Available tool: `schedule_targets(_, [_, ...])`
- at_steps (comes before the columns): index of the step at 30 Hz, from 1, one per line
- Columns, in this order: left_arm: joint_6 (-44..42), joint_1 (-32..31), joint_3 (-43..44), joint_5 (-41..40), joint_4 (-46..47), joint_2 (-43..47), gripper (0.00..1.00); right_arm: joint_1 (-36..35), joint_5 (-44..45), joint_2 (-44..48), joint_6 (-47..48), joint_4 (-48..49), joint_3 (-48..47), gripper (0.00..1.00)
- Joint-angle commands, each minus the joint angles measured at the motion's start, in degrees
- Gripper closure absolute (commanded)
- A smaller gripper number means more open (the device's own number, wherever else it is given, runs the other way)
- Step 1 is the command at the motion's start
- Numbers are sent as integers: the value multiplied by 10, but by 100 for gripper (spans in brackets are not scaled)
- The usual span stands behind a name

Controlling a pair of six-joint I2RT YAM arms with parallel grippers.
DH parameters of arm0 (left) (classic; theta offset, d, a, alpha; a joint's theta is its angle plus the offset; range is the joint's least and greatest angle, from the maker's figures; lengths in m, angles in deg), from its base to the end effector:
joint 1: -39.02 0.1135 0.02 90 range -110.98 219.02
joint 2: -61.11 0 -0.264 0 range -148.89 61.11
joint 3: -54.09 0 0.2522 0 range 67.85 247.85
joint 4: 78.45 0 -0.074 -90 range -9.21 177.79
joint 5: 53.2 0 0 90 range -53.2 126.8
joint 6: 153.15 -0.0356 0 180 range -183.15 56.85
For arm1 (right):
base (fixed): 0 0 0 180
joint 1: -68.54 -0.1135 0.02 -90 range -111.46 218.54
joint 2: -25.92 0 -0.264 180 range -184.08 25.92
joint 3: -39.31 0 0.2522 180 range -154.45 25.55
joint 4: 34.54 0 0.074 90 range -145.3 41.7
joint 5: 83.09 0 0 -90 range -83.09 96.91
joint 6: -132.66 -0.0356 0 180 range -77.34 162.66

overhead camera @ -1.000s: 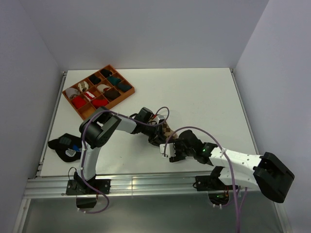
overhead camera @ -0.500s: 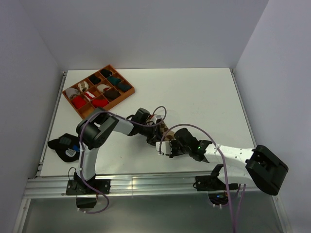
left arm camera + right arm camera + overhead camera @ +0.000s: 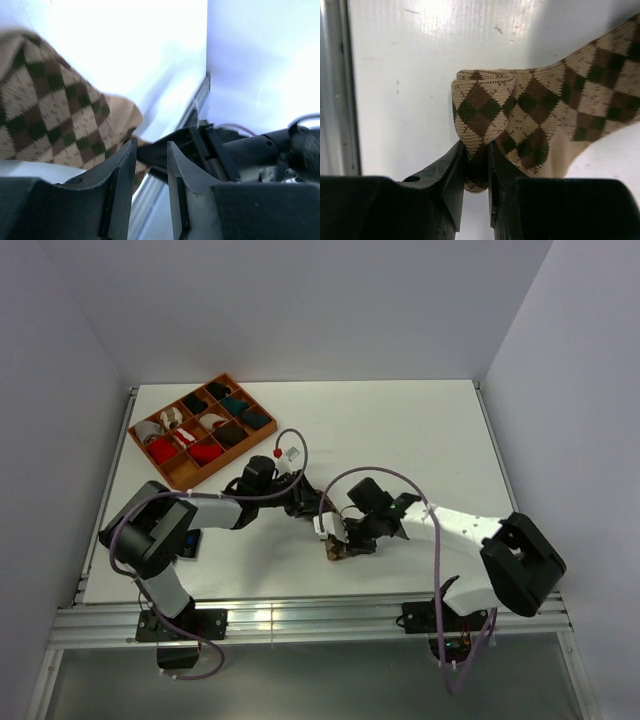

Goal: Roll the socks
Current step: Roll the sock at the center of the board.

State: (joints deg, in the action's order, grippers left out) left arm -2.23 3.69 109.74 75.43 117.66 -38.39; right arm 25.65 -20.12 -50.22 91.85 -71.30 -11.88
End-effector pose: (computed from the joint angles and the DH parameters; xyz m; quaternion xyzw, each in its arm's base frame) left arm 0.2609 -0.2122 0.1518 -0.0122 0.8256 -0.5523 0.1148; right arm 0.1615 0.1721 0.1703 -0.7183 0.6134 0.2132 0.2497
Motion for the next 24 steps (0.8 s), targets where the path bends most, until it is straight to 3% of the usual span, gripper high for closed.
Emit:
schedule_targets(1, [-11, -2, -32, -80, 71, 47, 65, 29, -91, -63, 31, -124, -62, 81])
schedule_targets(8, [-82, -11, -154, -250, 96, 216, 66, 103, -158, -220, 92, -322, -224, 79])
schedule_targets(13, [-193, -71, -202, -382, 66, 322, 60, 139, -183, -350, 126, -450, -340, 80])
schedule_targets(17, [-309, -164, -175, -492, 18, 327, 61, 145, -181, -419, 121, -509, -409, 79])
schedule_targets(21, [-398, -231, -159, -549, 25, 282, 61, 148, -182, -472, 103, -542, -450, 78])
schedule_targets(24, [-486, -281, -163, -587, 67, 245, 54, 149, -172, -487, 87, -548, -468, 78])
